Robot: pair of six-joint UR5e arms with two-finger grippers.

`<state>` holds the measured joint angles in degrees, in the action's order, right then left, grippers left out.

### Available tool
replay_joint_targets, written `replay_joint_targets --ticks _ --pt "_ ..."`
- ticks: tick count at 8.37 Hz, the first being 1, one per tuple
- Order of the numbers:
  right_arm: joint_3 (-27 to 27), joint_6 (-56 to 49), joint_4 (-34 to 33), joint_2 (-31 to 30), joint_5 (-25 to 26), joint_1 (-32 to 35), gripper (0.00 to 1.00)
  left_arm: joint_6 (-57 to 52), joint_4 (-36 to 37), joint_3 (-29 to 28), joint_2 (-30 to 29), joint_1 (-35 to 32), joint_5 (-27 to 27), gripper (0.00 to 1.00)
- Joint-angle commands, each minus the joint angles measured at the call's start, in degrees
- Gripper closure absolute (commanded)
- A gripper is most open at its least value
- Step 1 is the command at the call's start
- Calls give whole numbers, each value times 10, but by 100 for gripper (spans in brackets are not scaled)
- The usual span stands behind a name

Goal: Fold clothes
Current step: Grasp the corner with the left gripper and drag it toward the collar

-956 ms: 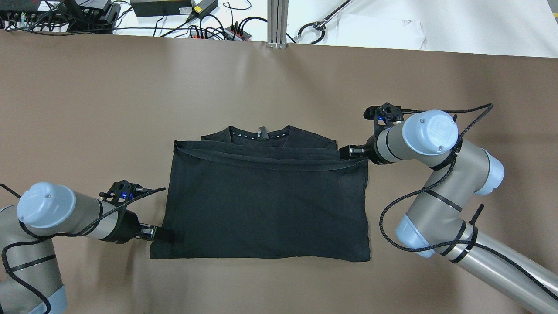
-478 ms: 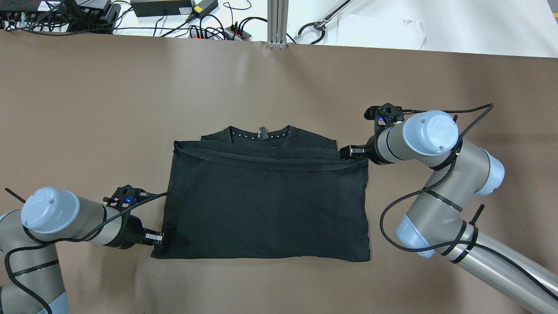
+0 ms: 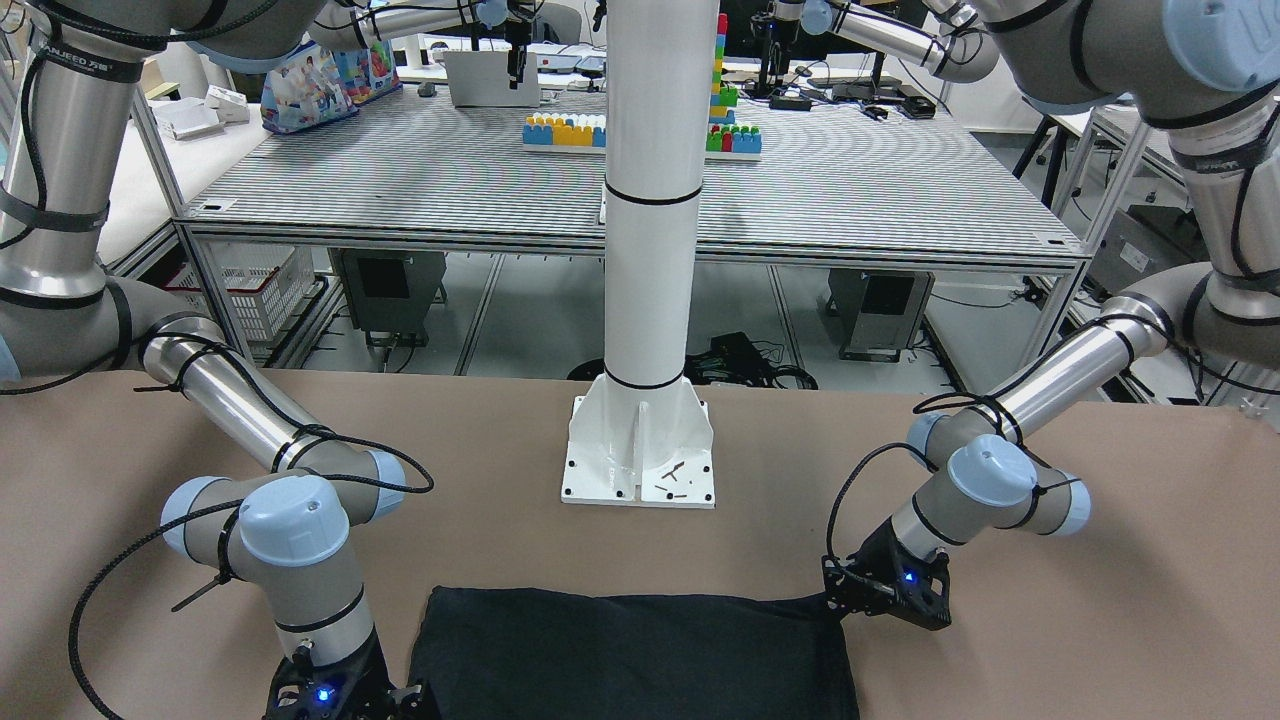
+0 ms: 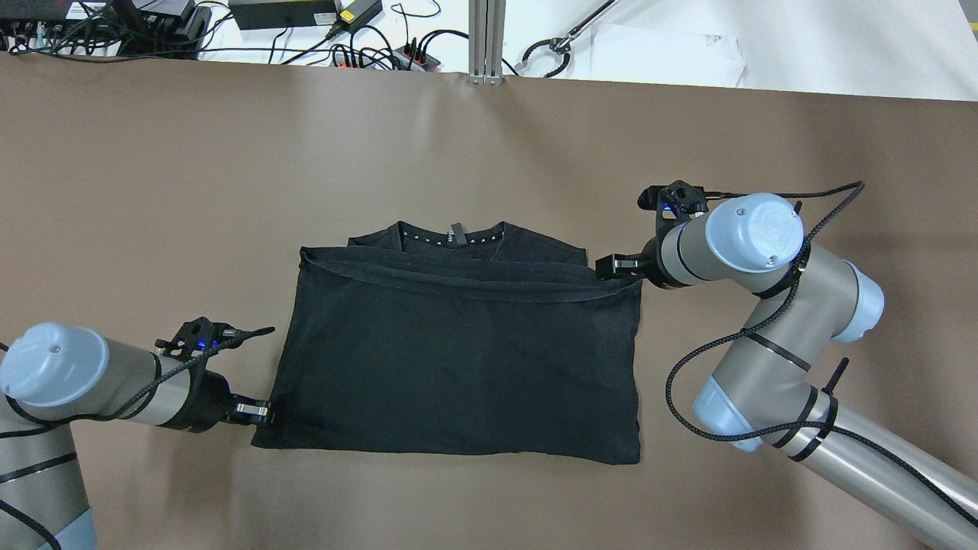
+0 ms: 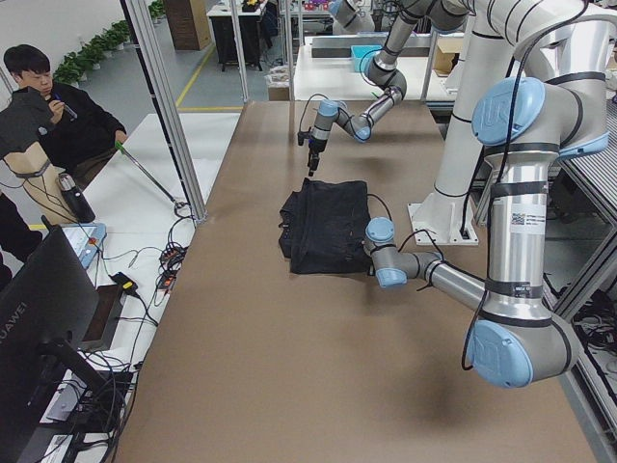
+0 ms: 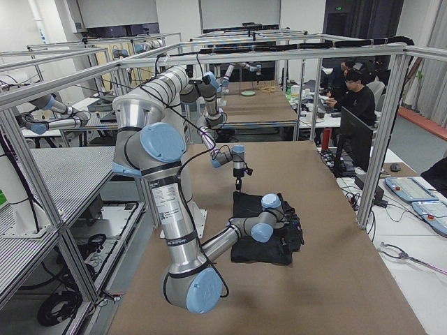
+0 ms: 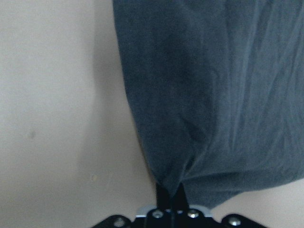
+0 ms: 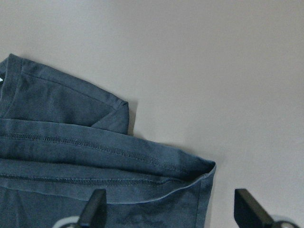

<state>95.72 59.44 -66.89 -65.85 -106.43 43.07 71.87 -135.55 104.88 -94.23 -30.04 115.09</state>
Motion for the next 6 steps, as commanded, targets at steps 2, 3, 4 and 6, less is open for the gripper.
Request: replay_joint_targets --ticks 2,3,4,6 --pt "-2 1 1 -1 0 0 6 -20 37 -44 -48 -124 31 100" --pt "-2 1 1 -1 0 0 6 -70 75 -102 -121 -165 45 100" --pt "-3 2 1 -1 1 0 6 -110 95 -167 -173 -186 41 100" --pt "0 6 2 -1 -1 0 6 -152 95 -329 -308 -238 38 100"
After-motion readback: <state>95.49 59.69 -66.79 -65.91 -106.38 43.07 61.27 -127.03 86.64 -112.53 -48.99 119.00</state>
